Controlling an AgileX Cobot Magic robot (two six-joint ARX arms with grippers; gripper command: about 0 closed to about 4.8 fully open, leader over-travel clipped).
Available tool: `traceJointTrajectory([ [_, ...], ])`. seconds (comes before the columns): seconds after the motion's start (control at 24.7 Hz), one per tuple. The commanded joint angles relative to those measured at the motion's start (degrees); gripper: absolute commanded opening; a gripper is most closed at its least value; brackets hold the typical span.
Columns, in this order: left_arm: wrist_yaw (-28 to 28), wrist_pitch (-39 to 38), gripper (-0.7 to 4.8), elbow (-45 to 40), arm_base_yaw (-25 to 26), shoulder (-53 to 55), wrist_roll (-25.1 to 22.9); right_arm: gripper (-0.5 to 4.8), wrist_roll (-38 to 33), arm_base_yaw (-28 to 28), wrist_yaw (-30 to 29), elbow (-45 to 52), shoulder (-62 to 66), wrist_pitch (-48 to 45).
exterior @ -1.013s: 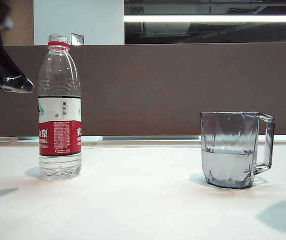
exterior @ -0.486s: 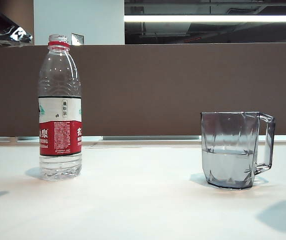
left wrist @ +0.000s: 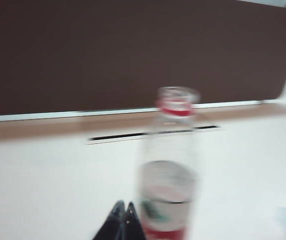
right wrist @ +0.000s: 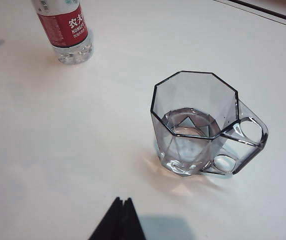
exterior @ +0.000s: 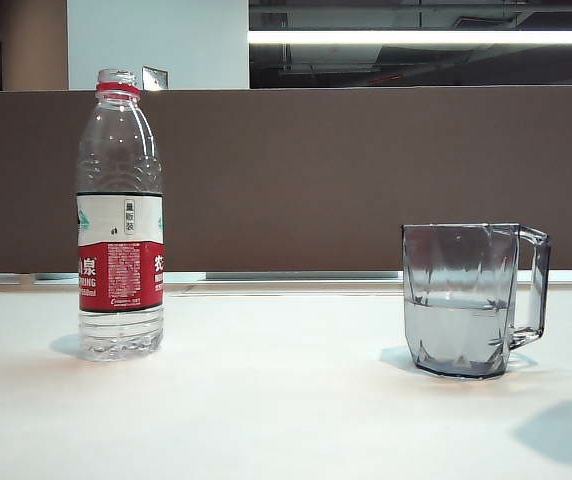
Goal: Pick up the mineral water bottle with the left hand on the table and pour water into the mug until it's half full.
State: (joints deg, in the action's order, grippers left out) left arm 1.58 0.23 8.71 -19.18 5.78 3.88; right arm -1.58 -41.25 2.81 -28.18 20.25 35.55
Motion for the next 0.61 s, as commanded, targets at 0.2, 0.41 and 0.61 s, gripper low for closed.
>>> traceJointTrajectory([
  [0.2,5.6,-1.8,-0.06,-2.1,13.4,-5.1,-0.3,-0.01,-0.1,0.0,0.0,-0.4,-0.1,-0.7],
  [0.41,7.4,-1.1,-0.05,-3.8,19.6,-5.6,-0.6,-0.01,-0.1,0.0,0.0,-0.4,-0.2,-0.7],
  [0.61,7.5,3.7,-0.06,-7.3,23.0,-5.6,-0.7,-0.01,-0.1,0.0,0.0,-0.4,-0.1,-0.7],
])
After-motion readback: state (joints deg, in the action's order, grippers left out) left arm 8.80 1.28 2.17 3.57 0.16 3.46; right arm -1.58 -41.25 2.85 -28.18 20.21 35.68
